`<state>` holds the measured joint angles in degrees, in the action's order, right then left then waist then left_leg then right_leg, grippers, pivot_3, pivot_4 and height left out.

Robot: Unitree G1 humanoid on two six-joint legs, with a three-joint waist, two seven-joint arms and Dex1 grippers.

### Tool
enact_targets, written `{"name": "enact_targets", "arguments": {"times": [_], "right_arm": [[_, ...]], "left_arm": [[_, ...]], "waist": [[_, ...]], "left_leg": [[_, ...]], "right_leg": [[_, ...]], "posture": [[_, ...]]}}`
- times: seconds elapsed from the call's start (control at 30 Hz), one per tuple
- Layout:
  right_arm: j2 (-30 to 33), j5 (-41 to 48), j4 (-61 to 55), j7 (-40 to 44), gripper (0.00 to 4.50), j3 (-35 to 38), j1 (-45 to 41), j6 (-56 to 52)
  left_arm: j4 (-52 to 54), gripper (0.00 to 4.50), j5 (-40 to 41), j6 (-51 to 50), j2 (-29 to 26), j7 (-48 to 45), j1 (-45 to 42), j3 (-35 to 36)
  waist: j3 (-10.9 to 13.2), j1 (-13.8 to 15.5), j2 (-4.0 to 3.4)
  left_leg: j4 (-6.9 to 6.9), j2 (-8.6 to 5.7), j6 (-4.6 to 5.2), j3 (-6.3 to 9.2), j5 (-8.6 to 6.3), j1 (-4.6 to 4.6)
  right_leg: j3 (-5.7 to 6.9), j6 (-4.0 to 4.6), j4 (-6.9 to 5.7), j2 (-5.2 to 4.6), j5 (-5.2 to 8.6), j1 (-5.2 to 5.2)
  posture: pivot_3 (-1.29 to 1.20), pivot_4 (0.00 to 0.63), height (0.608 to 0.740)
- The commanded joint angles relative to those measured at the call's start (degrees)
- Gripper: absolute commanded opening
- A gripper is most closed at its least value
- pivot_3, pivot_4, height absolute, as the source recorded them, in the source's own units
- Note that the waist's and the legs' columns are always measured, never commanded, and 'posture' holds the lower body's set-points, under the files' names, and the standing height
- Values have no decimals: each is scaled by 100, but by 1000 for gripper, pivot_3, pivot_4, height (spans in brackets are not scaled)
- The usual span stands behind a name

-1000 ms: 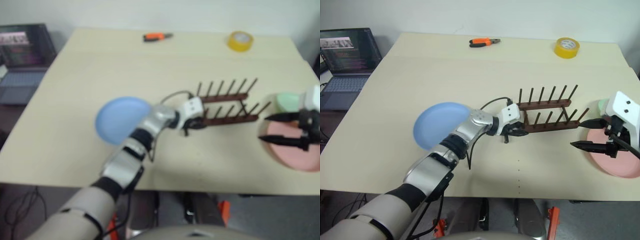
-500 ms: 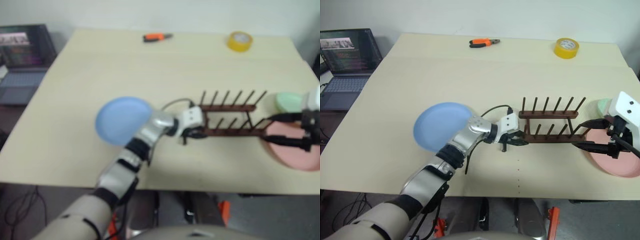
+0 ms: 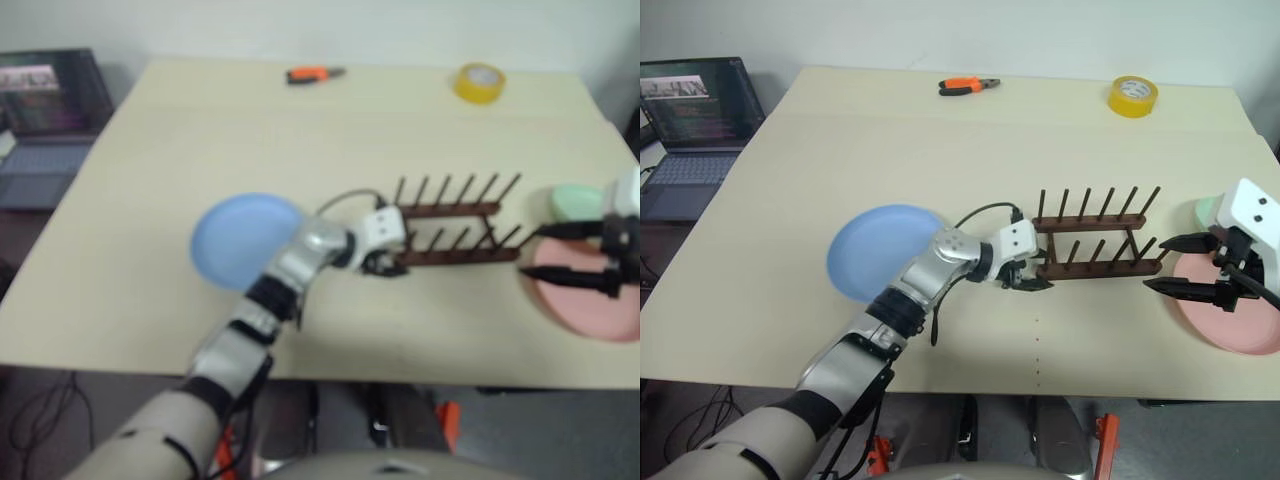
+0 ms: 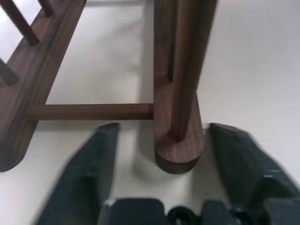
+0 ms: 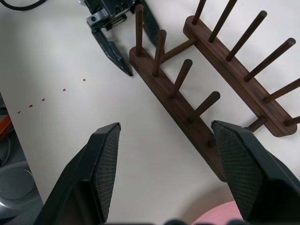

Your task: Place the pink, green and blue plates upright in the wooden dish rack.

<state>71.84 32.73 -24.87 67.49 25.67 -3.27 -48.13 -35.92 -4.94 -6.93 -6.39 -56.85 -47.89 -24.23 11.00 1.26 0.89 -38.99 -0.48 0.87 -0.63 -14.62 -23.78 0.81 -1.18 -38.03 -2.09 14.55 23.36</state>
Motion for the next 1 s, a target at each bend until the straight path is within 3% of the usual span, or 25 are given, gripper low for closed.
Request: {"name": "enact_targets", "arguments": {"times": [0.03, 0.27, 0.33, 0.47, 0.67, 0.83, 1.0], "right_arm": [[134, -25, -24, 10, 3380, -5, -74, 86], [111, -268, -47, -187, 3380, -670, 73, 43], [-44, -403, -24, -416, 3380, -986, 57, 60], [-410, -554, 18, -768, 2039, -1554, -136, 83], [-677, -1147, 432, -1333, 0, -2280, -528, 149], [-888, -1488, 592, -1587, 0, -2708, -736, 83], [-1150, -1792, 741, -1809, 0, -3026, -753, 208]], "left_arm": [[396, 4483, -159, 73, -229, 62, -38, 31], [3081, 4483, 276, -1087, -1205, -604, 579, 133], [3838, 3902, 447, -1481, -1501, -833, 808, 103], [4606, 2428, 645, -2161, -1577, -786, 1081, -46], [4384, 178, 274, -2340, -1016, -103, 1186, -667], [3624, 38, -171, -2109, -558, 486, 1211, -1152], [3013, 38, -291, -1907, -80, 1027, 1138, -1132]], "waist": [[0, -4, 1], [-1, -41, -2], [-2, -32, 0], [-3, -26, -2], [-4, -9, -2], [-5, 0, -2], [-6, -9, -4]], "left_leg": [[0, 0, 0, 0, 0, 0], [3, 6, -1, 1, 1, 2], [0, 5, -2, 0, 1, 1], [-2, 4, -2, 0, 1, 4], [-7, 3, 4, -1, 8, 8], [-6, 2, 5, -3, 9, 7], [-3, 4, 5, 0, 9, 8]], "right_leg": [[0, 0, 0, 0, 0, 0], [-1, 6, -3, 3, -1, 0], [-1, 6, -1, 1, -1, -1], [-2, 3, -3, 0, 0, -4], [-3, -23, -2, 2, 2, -9], [-6, -17, -1, 2, -4, -8], [-5, -10, -5, 5, -4, -6]], "posture": [[0, 150, 740], [0, 150, 740], [0, 150, 740], [0, 150, 740], [0, 150, 740], [0, 150, 740], [0, 150, 740]]}}
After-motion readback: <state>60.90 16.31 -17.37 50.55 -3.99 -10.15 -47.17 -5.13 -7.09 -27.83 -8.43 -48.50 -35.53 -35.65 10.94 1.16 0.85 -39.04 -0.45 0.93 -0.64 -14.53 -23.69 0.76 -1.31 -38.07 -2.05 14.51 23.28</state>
